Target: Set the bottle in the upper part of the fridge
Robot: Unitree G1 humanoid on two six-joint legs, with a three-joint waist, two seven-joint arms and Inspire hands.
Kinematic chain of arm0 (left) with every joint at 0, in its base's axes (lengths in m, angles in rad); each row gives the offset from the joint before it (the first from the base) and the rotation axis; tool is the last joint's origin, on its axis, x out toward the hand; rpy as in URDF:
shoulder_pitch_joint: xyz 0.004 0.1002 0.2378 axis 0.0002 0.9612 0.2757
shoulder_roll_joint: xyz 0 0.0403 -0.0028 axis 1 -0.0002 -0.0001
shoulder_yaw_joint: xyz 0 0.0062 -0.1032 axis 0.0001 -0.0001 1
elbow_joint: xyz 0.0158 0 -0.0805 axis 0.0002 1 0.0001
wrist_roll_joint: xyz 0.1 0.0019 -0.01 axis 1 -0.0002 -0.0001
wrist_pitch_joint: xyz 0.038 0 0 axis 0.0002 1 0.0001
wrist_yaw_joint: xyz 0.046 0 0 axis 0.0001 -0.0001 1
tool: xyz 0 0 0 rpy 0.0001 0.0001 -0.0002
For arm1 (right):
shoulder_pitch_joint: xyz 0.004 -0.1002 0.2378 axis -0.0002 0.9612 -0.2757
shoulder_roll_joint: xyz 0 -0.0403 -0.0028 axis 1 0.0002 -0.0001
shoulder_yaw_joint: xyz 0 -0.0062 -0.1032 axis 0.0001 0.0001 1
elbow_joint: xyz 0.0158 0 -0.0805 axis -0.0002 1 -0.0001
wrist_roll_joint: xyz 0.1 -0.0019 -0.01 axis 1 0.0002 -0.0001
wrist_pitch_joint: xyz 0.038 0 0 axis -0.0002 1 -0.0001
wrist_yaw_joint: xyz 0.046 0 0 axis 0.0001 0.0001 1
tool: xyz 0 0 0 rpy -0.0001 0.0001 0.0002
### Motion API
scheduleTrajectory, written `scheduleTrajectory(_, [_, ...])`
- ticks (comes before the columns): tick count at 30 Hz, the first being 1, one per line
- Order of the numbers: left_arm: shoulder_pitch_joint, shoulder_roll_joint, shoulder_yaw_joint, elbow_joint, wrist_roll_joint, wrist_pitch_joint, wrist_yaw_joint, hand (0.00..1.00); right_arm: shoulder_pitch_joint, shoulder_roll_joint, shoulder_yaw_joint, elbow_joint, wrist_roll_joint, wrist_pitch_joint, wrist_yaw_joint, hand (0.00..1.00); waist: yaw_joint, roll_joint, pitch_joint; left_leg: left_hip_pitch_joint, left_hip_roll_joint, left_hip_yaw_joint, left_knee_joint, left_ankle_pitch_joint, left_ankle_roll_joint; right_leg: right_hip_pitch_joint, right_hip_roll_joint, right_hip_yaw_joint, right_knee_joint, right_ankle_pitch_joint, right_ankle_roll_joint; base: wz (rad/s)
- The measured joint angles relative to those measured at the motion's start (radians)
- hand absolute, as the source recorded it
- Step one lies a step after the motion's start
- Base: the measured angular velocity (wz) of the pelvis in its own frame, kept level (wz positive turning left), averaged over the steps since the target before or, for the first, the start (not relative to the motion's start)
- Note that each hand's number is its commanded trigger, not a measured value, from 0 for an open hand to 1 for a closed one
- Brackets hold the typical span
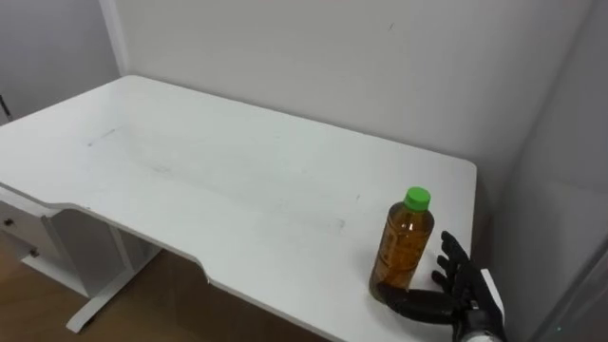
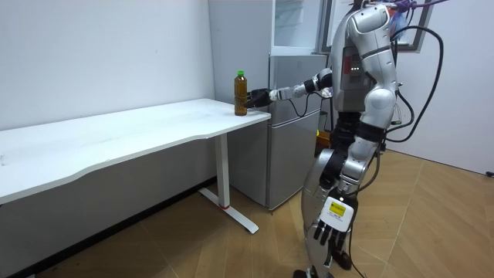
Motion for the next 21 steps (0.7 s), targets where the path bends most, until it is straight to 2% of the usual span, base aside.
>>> scheduleTrajectory(4, [-0.001, 0.0, 0.006, -0.014, 0.0, -0.006, 0.0, 0.0, -0.011, -0.004, -0.005, 0.011, -0.013, 0.0, -0.029, 0.0, 0.024, -0.001, -0.0012, -0.009, 0.0, 0.0, 0.0, 0.008, -0.001, -0.017, -0.002, 0.002, 0.01, 0.001, -0.002, 0.0])
scheduleTrajectory(9, [-0.002, 0.001, 0.015, -0.013, -0.022, -0.009, 0.0, 0.0, -0.044, -0.004, -0.005, 0.057, -0.013, 0.005, -0.055, 0.0, 0.036, -0.001, -0.0009, -0.015, -0.004, -0.005, 0.002, 0.013, 0.002, -0.021, -0.011, -0.001, 0.022, -0.003, -0.009, 0.03])
scheduleTrajectory(15, [-0.001, 0.008, 0.023, -0.012, -0.044, -0.008, -0.001, 0.0, -0.067, -0.008, -0.006, 0.061, -0.012, 0.015, -0.101, 0.0, 0.045, -0.008, -0.0016, -0.042, -0.006, -0.025, 0.016, 0.019, 0.005, -0.034, -0.015, -0.019, 0.024, -0.003, -0.01, 0.13])
scheduleTrajectory(21, [0.0, 0.016, 0.024, 0.014, -0.118, -0.009, -0.003, 0.0, -0.073, -0.008, -0.004, 0.061, -0.012, 0.015, -0.107, 0.0, 0.051, -0.016, -0.0022, -0.044, -0.017, -0.04, 0.01, 0.02, 0.005, -0.03, -0.015, -0.029, 0.02, -0.004, -0.008, 0.07])
